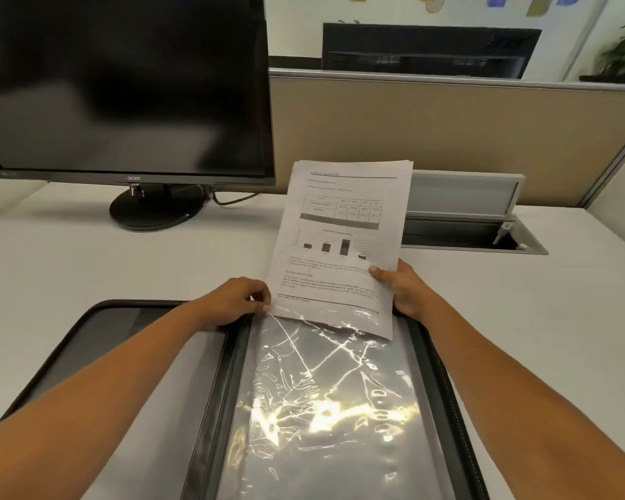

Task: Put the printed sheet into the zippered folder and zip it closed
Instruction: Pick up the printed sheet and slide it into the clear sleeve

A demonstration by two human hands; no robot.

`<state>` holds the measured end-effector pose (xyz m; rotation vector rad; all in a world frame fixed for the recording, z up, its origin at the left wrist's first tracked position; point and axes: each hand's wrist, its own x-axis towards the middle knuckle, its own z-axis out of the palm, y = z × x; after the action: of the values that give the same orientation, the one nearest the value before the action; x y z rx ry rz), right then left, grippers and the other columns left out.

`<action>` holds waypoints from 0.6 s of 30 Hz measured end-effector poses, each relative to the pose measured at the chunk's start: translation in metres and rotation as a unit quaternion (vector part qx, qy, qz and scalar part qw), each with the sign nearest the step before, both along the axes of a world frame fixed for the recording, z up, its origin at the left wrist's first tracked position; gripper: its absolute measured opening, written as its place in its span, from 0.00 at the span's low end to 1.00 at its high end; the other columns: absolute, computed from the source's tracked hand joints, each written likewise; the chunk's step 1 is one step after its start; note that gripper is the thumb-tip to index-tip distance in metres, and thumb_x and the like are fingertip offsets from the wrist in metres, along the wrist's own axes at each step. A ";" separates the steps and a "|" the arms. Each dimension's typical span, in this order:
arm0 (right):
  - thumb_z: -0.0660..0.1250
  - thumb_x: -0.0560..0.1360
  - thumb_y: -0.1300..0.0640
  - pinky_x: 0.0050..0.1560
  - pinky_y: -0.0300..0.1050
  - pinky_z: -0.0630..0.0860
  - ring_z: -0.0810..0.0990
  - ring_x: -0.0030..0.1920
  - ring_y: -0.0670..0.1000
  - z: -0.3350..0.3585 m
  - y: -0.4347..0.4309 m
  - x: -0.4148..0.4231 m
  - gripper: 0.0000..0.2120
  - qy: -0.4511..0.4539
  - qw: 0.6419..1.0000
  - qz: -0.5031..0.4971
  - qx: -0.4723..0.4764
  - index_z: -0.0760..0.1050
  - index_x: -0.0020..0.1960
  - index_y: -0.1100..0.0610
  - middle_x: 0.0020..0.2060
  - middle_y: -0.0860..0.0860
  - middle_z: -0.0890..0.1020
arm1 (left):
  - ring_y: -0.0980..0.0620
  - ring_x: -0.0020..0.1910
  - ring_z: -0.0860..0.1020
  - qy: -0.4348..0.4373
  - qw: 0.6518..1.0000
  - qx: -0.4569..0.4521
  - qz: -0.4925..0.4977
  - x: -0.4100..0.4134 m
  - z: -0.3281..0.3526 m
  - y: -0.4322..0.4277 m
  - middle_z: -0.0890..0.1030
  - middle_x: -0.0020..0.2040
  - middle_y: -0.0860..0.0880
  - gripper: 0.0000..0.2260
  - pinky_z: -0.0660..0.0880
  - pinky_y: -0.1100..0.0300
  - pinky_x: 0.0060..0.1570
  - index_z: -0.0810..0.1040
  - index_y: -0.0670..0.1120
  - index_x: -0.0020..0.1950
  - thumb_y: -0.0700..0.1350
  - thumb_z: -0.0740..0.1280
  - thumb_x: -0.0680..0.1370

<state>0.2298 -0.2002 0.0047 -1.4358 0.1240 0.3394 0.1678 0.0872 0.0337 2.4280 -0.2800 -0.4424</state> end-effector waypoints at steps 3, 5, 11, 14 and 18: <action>0.64 0.75 0.63 0.55 0.62 0.75 0.77 0.56 0.60 0.005 0.001 0.004 0.18 0.004 1.000 0.016 0.000 0.68 0.64 0.57 0.59 0.59 0.77 | 0.61 0.36 0.73 -0.019 0.999 -0.033 0.014 -0.001 0.002 0.004 0.78 0.39 0.55 0.04 0.69 0.72 0.37 0.76 0.47 0.42 0.39 0.69 0.73; 0.64 0.75 0.63 0.49 0.58 0.78 0.79 0.52 0.59 0.007 0.001 0.006 0.17 0.005 1.000 0.010 0.008 0.68 0.63 0.56 0.57 0.58 0.78 | 0.62 0.37 0.74 -0.021 0.999 -0.048 0.014 0.000 0.001 0.007 0.79 0.40 0.55 0.06 0.69 0.76 0.37 0.77 0.45 0.45 0.37 0.71 0.72; 0.64 0.74 0.64 0.50 0.58 0.77 0.79 0.53 0.59 0.003 0.001 0.009 0.19 0.006 0.999 0.013 0.033 0.67 0.64 0.57 0.57 0.58 0.78 | 0.51 0.36 0.74 -0.024 0.995 -0.083 0.049 0.000 -0.005 0.011 0.82 0.36 0.48 0.10 0.69 0.67 0.36 0.77 0.45 0.40 0.34 0.75 0.65; 0.64 0.74 0.63 0.46 0.55 0.79 0.80 0.50 0.57 0.001 -0.001 0.009 0.17 -0.002 0.999 0.012 0.038 0.69 0.63 0.57 0.53 0.56 0.79 | 0.54 0.34 0.73 -0.060 0.993 -0.072 0.068 0.000 -0.007 0.009 0.82 0.36 0.49 0.11 0.68 0.67 0.34 0.77 0.46 0.37 0.35 0.77 0.63; 0.64 0.74 0.63 0.41 0.50 0.81 0.81 0.49 0.54 -0.002 -0.003 0.008 0.12 -0.008 0.999 0.031 0.028 0.72 0.56 0.52 0.51 0.54 0.81 | 0.57 0.32 0.73 -0.087 0.991 -0.068 0.076 -0.001 -0.009 0.006 0.80 0.34 0.53 0.13 0.68 0.72 0.32 0.76 0.49 0.34 0.35 0.78 0.62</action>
<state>0.2377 -0.2034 0.0030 -1.3879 0.0577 0.3796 0.1668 0.0936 0.0243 2.3367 -0.1898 -0.1397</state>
